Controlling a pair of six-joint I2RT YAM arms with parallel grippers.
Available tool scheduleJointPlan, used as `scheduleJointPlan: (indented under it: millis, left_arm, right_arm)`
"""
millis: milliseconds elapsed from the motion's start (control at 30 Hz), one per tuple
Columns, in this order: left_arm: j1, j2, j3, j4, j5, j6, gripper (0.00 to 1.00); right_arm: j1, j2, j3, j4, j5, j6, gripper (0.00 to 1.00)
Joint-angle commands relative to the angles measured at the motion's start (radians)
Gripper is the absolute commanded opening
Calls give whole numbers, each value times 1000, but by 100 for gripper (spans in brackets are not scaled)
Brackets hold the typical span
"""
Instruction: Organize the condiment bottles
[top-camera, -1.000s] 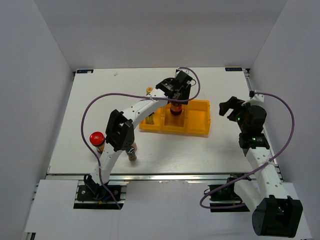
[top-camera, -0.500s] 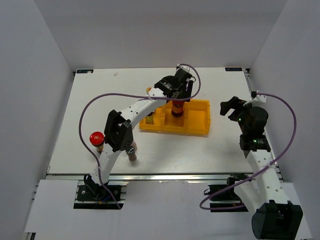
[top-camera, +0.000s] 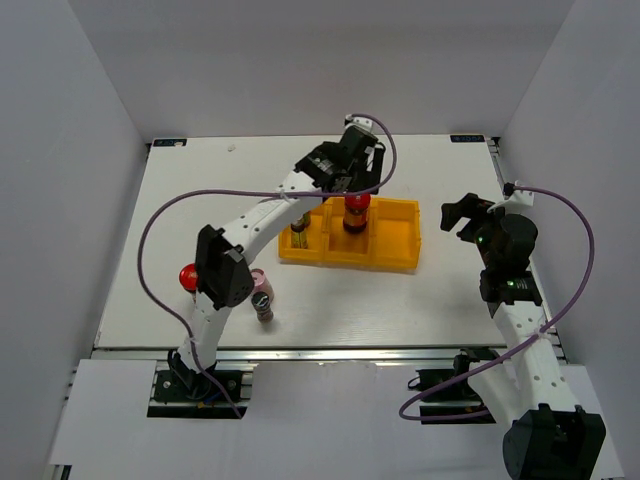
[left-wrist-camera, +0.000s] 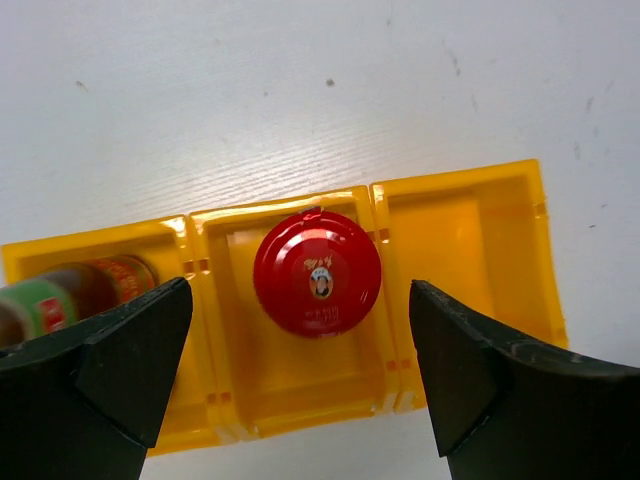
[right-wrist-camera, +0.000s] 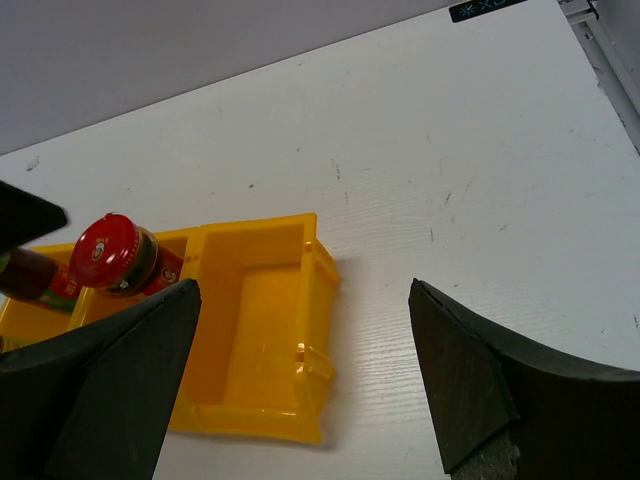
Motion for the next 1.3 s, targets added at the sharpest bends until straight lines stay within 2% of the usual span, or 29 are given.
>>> scheduleJointPlan:
  millis: [0,67,100,200,333,467,533,733,933,1267]
  left_arm:
    - [2,-297,-42,-13,-75,-16,98]
    - [2,-397,-159,14,-94,-32,98]
    - [2,-506,-308,23,-130,-48,98]
    - [19,-701,-568,-10,-228,-153,98]
    - [94,-889,-721,-218,-356,-382,98]
    - [262,-1053,-877,-277,-293,-472,98]
    - [304,-1095,-958,-324,-266,-506,98]
    - [416,-1096,-1090,-495,-235,-590,98]
    - [504,-1163,-1164,-454,-206,-563,98]
    - [645,-1126,-1301,-270,-75,-474,98]
  right_arm:
    - [2,-16,3,23,3,-8,89]
    - [2,-12,5,23,-6,-8,89]
    - [2,-7,5,23,-16,-8,89]
    - [2,8,11,22,-25,-8,89]
    - [2,28,9,34,-42,0,89]
    - [2,44,17,28,-65,3,89]
    - [2,42,15,29,-60,3,89]
    - [2,41,12,30,-48,3,89]
    - [2,54,15,30,-62,3,89]
    - [2,87,29,19,-82,-2,89]
